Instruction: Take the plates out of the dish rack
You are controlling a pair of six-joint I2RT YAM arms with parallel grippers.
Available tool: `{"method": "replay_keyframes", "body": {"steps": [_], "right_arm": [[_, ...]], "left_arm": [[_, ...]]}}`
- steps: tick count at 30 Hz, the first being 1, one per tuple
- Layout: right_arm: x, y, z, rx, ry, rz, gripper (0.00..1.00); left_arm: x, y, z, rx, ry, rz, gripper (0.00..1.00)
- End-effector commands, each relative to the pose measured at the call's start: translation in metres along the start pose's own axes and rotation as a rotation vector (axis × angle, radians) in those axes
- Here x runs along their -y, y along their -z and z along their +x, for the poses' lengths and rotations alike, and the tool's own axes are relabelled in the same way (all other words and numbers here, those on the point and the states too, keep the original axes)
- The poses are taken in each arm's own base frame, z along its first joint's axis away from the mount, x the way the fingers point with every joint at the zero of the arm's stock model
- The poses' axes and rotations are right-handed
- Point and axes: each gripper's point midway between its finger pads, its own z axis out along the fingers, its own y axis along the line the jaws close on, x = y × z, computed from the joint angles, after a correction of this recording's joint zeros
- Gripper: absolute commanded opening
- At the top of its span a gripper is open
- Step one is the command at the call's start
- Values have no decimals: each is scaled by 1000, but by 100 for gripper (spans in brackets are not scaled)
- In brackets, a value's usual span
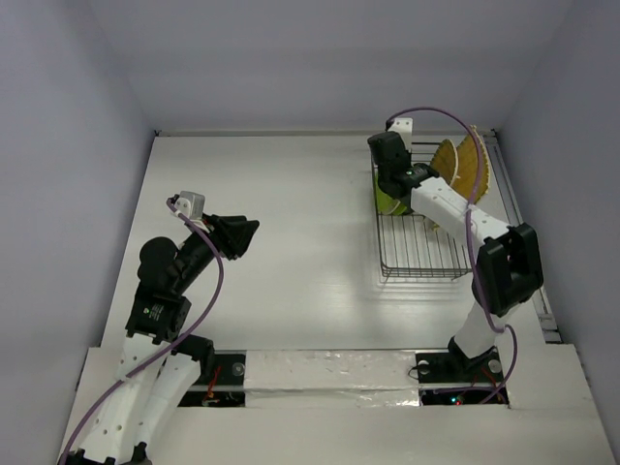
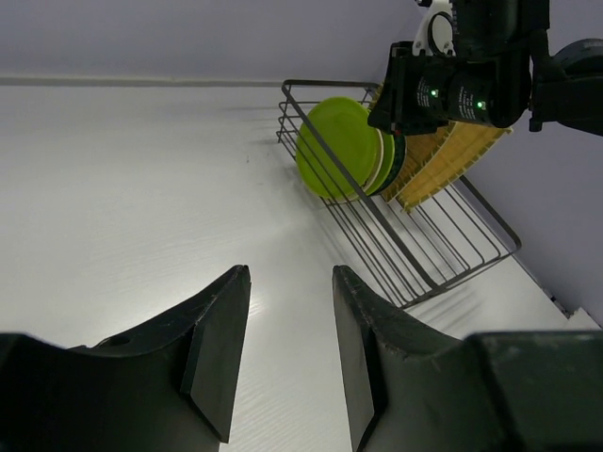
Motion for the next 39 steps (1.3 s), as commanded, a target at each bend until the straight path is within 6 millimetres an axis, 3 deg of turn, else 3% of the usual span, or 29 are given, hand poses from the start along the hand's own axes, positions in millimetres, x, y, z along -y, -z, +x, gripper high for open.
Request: {"method": "replay_keyframes", "body": {"steps": [1, 4, 8, 12, 14, 17, 24, 31, 36, 39], "right_arm": [[8, -2, -14, 27, -1, 58, 27], [8, -5, -7, 19, 6, 62, 33], [-1, -12, -3, 20, 6, 36, 32], [-4, -20, 3, 11, 17, 48, 17], [2, -16, -3, 29, 8, 72, 7], [16, -1, -28, 88, -10, 102, 2], [47, 38, -88, 201, -20, 152, 0], [50, 60, -103, 235, -6, 155, 0], [35, 92, -117, 303, -102, 42, 0], [-16, 113, -120, 319, -169, -264, 0]], "left_arm": [[13, 1, -23, 60, -30, 45, 37], [13, 0, -23, 57, -29, 45, 37], [13, 0, -23, 56, -29, 46, 37], [14, 1, -23, 59, -30, 46, 37], [13, 1, -23, 58, -29, 46, 37], [14, 1, -23, 57, -29, 47, 37], [13, 0, -22, 56, -27, 47, 37], [13, 0, -23, 56, -27, 47, 37], [12, 2, -24, 62, -28, 34, 37], [9, 3, -26, 69, -26, 11, 37]]}}
